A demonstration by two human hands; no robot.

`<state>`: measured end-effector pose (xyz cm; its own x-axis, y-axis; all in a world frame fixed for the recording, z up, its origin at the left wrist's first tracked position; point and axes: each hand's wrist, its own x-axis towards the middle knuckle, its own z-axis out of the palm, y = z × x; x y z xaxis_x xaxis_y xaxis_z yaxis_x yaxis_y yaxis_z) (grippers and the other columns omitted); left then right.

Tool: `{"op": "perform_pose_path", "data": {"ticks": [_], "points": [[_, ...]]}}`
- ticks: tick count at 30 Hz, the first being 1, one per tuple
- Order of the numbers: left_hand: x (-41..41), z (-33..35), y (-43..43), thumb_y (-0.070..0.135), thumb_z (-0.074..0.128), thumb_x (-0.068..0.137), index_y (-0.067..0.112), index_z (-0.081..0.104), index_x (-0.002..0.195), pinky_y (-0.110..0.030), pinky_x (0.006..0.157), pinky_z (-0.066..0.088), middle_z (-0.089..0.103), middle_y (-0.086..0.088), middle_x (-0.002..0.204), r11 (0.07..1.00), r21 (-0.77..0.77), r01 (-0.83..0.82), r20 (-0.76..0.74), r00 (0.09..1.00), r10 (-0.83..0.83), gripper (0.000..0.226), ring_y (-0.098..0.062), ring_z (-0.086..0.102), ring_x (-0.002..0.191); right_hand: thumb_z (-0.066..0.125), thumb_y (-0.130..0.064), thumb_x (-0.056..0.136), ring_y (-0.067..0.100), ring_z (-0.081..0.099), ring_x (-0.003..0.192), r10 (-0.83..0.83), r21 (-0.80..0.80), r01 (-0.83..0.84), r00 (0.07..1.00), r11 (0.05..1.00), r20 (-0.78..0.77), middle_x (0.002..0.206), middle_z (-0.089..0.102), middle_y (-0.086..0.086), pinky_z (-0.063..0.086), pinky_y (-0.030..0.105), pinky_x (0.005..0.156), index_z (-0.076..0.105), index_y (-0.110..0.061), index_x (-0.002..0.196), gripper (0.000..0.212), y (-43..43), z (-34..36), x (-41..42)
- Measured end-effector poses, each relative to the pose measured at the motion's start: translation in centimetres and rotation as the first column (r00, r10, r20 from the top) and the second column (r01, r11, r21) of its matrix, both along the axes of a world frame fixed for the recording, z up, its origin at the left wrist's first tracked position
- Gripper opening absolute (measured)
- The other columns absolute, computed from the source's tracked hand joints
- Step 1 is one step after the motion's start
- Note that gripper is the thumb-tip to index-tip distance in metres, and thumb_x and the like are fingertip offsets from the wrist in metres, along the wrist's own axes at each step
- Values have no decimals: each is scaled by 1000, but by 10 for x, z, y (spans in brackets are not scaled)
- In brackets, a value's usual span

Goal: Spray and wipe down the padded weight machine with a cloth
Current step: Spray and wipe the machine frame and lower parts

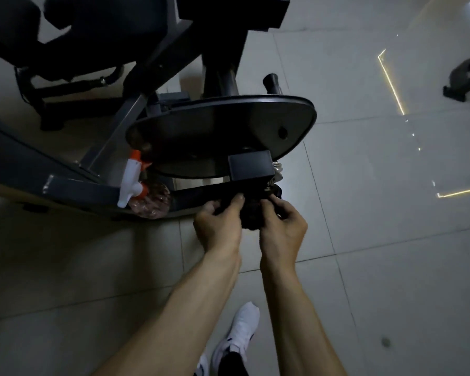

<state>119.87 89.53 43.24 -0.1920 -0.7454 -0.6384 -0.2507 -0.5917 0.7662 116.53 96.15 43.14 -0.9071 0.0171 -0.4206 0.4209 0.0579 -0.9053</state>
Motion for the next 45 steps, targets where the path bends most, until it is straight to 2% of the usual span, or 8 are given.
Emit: {"op": "perform_pose_path", "data": {"ticks": [5,13,17,20,28,35,41,45], "points": [[-8,12,16,31,84,82,28,72,86,-16,70,54,60,12,96,829,-463,312,185,949,-254,13,1,63,81,69,-7,95,33,76,90,-60,-240,168,915,956,400,101,76,24,63,38,76,74,1,103,12,3,-2,-19],[3,16,-4,21,78,88,18,78,78,-29,70,62,76,6,72,996,25,86,-57,995,-85,11,-11,75,71,70,-33,97,6,57,124,184,63,-175,966,983,-181,139,47,-1,54,23,97,57,-16,140,47,-2,-18,30],[21,21,-26,26,65,95,30,78,75,-27,70,54,75,9,79,953,-234,194,-5,980,-201,25,-9,71,82,65,-50,94,17,54,123,265,289,-155,880,945,-395,135,48,2,55,25,94,54,-13,143,62,-14,-35,27],[20,31,-31,27,64,100,26,66,125,-9,71,50,67,12,113,898,-381,220,-56,964,-260,26,8,65,96,53,-53,97,13,57,107,125,284,-2,901,959,-416,121,49,4,54,22,85,64,-8,129,56,-28,-42,18],[2,30,-39,12,64,100,8,49,148,4,79,42,53,29,122,785,-485,386,-62,880,-471,50,33,51,97,61,-18,101,29,69,83,-247,-227,286,951,931,186,88,73,6,60,47,77,70,-6,95,16,-23,-35,-8],[0,24,-48,8,70,95,4,57,140,-1,92,41,57,20,123,780,-502,374,-76,879,-471,47,29,53,102,53,-30,97,12,59,127,-99,-77,88,982,993,-163,134,61,-8,52,43,105,58,-34,135,38,-38,-33,34],[0,21,-50,6,71,94,2,56,140,-3,92,43,58,14,124,781,-499,376,-76,878,-472,48,27,55,100,48,-16,101,24,63,74,43,-375,204,830,904,555,88,70,8,47,28,54,64,-3,130,35,-32,-56,16],[0,18,-57,6,74,92,0,60,136,-6,95,43,62,14,121,765,-512,389,-46,878,-477,47,22,58,102,51,-11,101,23,67,73,-48,-475,382,816,792,576,98,69,15,51,30,53,60,1,133,36,-37,-54,22]]}}
